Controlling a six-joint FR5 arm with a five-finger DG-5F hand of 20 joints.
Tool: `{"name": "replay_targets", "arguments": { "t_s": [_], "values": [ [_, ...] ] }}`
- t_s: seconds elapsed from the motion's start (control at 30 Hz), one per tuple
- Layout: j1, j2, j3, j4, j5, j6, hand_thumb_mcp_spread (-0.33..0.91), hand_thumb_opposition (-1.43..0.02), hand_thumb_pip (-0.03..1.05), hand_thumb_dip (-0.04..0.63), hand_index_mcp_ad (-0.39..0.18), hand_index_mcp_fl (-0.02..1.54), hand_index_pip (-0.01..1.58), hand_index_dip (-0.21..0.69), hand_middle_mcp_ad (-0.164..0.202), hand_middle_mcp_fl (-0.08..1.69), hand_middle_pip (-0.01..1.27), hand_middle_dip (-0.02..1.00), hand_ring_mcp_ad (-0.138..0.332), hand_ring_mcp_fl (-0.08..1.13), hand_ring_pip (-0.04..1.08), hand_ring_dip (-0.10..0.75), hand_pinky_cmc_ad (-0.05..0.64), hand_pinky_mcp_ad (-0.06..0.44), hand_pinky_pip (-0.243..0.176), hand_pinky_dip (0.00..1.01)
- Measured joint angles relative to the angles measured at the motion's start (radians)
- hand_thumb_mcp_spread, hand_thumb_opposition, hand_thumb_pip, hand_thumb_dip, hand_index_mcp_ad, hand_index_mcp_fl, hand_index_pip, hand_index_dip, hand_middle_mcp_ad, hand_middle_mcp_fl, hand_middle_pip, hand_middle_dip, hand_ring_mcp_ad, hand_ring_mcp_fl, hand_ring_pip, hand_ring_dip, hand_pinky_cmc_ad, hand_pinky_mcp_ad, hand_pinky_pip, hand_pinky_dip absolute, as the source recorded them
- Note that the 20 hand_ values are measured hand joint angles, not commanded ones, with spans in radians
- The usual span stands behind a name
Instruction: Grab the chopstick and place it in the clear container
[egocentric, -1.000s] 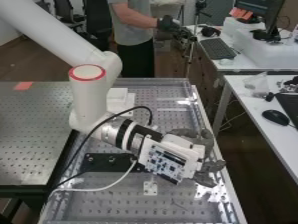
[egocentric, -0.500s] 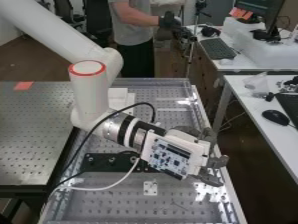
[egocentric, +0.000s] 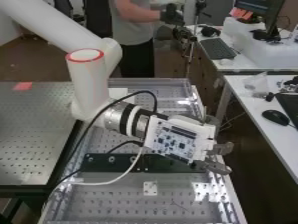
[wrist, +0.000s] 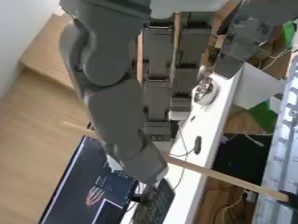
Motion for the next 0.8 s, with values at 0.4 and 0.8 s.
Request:
{"name": "replay_targets", "arguments": {
  "t_s": [0.4, 0.8],
  "values": [
    [0.016, 0.054, 0.030, -0.049, 0.006, -0.081, 0.88, -1.08, 0.45, 0.314, -0.099, 1.24, 0.46, 0.379, -0.051, 1.28, 0.24, 0.70, -0.024, 0.65, 0.12, 0.466, 0.456, 0.251, 0.000, 0.15],
    [0.067, 0.163, -0.024, -0.089, -0.001, -0.142, 0.88, -1.08, 0.45, 0.321, -0.093, 1.24, 0.44, 0.396, -0.051, 1.29, 0.24, 0.68, -0.024, 0.66, 0.12, 0.468, 0.459, 0.265, 0.000, 0.15]
  ]
}}
